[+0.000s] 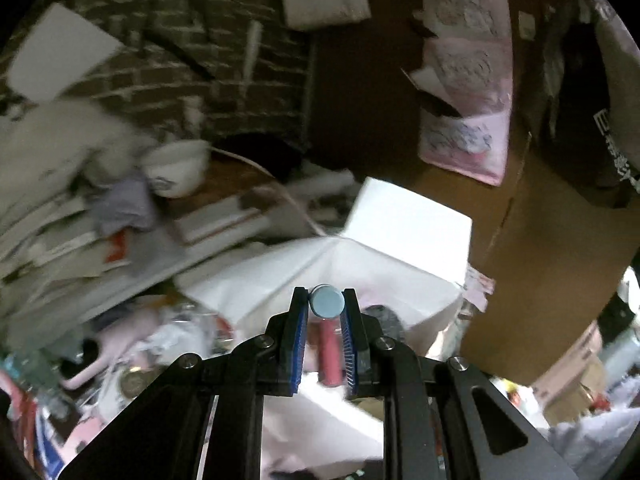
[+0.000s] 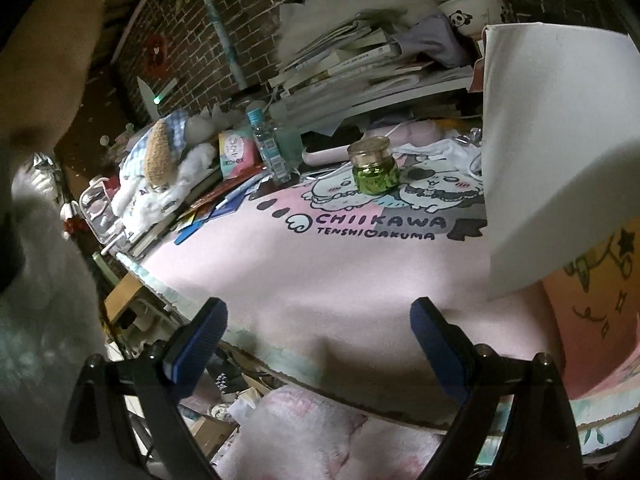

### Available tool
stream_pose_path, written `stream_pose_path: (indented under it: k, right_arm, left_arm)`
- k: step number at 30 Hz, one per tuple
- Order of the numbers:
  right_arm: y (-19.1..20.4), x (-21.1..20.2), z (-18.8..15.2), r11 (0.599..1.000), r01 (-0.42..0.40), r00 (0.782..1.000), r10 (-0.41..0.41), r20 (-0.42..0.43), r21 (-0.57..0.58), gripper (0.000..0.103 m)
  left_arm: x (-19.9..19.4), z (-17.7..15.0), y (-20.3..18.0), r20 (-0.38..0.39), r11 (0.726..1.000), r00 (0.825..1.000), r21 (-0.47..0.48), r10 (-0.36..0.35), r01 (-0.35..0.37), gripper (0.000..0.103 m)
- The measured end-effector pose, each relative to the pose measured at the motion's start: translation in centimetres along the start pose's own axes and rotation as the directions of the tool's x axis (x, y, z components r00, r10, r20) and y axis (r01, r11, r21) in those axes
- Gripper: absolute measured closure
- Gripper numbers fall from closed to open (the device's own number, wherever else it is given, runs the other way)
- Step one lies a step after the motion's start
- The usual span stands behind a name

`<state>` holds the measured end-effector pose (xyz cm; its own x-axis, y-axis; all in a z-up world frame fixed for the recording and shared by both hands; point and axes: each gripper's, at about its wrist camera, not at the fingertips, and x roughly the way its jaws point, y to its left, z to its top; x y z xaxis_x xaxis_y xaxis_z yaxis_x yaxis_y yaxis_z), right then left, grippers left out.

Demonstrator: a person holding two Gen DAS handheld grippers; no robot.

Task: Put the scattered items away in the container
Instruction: 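Lift the light blue tube with the left tool toward the white box, then lower the blue tube into the white box and open the left tool, then withdraw the left tool from the white box back over the desk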

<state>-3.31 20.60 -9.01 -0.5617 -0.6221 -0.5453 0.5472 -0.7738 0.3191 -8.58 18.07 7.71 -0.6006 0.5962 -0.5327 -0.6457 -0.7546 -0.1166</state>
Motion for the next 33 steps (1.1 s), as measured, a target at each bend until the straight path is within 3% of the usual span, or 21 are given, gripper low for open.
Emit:
stream_pose_path:
  k: [3, 7, 12, 17, 19, 20, 21, 25, 29, 33]
  right_arm:
    - [-0.2, -0.1, -0.2, 1.000, -0.006, 1.000, 0.006, -0.002, 0.007, 0.011]
    - [-0.5, -0.2, -0.5, 1.000, 0.006, 1.000, -0.006, -0.002, 0.005, 0.011]
    - [-0.7, -1.0, -1.1, 1.000, 0.016, 0.999, -0.016, 0.035, 0.006, 0.011]
    - [-2.3, -1.5, -1.2, 0.998, 0.001, 0.999, -0.005, 0.051, 0.067, 0.011]
    - [-2.4, -1.6, -1.1, 0.997, -0.003, 0.999, 0.000, 0.052, 0.071, 0.011]
    - [-2.4, -1.7, -1.2, 0.998, -0.003, 0.999, -0.001, 0.053, 0.069, 0.011]
    - [-2.4, -1.7, -1.2, 0.998, -0.001, 0.999, -0.003, 0.053, 0.066, 0.011]
    - [-2.4, -1.9, -1.2, 0.998, 0.012, 0.998, -0.015, 0.060, 0.055, 0.011]
    - [-2.5, -2.1, -1.3, 0.998, 0.011, 0.998, -0.015, 0.063, 0.066, 0.011]
    - [-2.4, -2.0, -1.3, 0.998, 0.023, 0.998, -0.027, 0.061, 0.063, 0.011]
  left_arm:
    - [2.8, 0.7, -0.6, -0.110, 0.996, 0.990, -0.014, -0.084, 0.083, 0.092]
    - [5.3, 0.8, -0.4, -0.210, 0.993, 0.971, -0.030, -0.117, 0.113, 0.092]
    - [8.1, 0.0, 0.3, -0.283, 0.996, 0.955, -0.038, -0.082, 0.074, 0.092]
    - [8.9, -0.9, -0.1, -0.287, 1.000, 0.958, -0.004, -0.019, 0.019, 0.089]
    - [8.6, -1.1, -0.7, -0.269, 0.999, 0.963, 0.033, 0.012, -0.003, 0.056]
    - [8.3, -1.2, -0.9, -0.250, 0.998, 0.967, 0.051, 0.040, -0.028, 0.032]
    - [7.7, -1.3, -1.2, -0.212, 0.995, 0.974, 0.079, 0.077, -0.061, 0.026]
    - [6.4, -1.8, -1.9, -0.125, 0.972, 0.974, 0.167, 0.189, -0.167, 0.019]
    - [5.1, -2.5, -2.0, -0.063, 0.942, 0.957, 0.206, 0.282, -0.264, 0.012]
    - [3.7, -3.5, -1.8, -0.007, 0.910, 0.928, 0.200, 0.373, -0.364, 0.009]
